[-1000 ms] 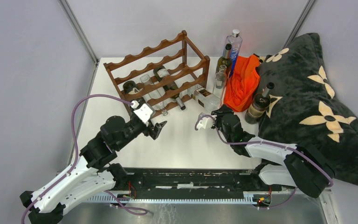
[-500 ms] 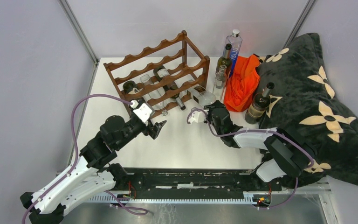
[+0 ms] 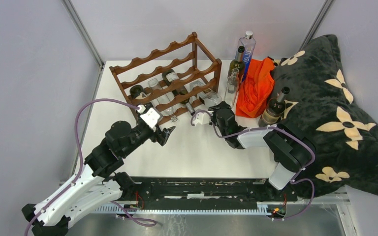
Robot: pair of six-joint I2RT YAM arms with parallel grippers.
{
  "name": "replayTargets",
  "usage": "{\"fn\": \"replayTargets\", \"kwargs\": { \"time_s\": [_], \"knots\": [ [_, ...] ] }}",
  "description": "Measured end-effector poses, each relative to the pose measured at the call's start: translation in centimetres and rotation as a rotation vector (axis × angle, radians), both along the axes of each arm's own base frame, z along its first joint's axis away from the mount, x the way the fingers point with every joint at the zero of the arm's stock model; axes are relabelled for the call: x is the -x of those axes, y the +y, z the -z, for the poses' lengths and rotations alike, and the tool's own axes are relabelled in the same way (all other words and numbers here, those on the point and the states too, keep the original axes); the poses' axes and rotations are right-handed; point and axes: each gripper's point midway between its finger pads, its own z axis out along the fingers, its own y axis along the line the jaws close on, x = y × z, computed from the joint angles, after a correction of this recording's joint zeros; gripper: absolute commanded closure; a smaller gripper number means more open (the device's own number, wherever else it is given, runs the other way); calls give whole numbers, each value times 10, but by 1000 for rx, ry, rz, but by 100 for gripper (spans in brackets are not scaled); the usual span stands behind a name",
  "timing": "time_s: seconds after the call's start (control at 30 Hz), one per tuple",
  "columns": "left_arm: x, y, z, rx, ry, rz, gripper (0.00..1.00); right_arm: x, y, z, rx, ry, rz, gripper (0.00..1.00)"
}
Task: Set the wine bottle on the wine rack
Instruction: Place the wine bottle in the wine rack.
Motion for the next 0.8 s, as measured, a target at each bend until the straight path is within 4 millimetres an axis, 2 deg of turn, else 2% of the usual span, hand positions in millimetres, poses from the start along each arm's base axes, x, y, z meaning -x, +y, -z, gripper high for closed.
{"fn": "replayTargets", "kwargs": {
  "time_s": [0.1, 0.2, 0.23, 0.37, 0.43, 0.57, 0.67, 0.8],
  "knots": [
    [0, 1, 0, 0, 0, -2, 0, -6, 5, 1, 6, -1, -2, 65],
    [-1, 1, 0, 1, 1, -5, 0, -11, 9, 2, 12, -3, -4, 50],
    [-1, 1, 0, 1, 1, -2, 0, -13, 11, 1, 8, -7, -6, 41],
    [0, 1, 0, 3, 1, 3, 0, -23, 28, -18, -47, -55, -41, 24],
    [0, 1, 0, 3, 0, 4, 0, -25, 33, -24, -67, -69, -53, 20],
    [-1, 2, -1, 5, -2, 1, 0, -24, 38, -25, -73, -61, -75, 16],
    [-1, 2, -1, 6, -2, 1, 0, -18, 38, -26, -73, -26, -90, 14],
    [-1, 2, -2, 8, -2, 1, 0, -6, 37, -37, -83, 7, -108, 11]
  ]
}}
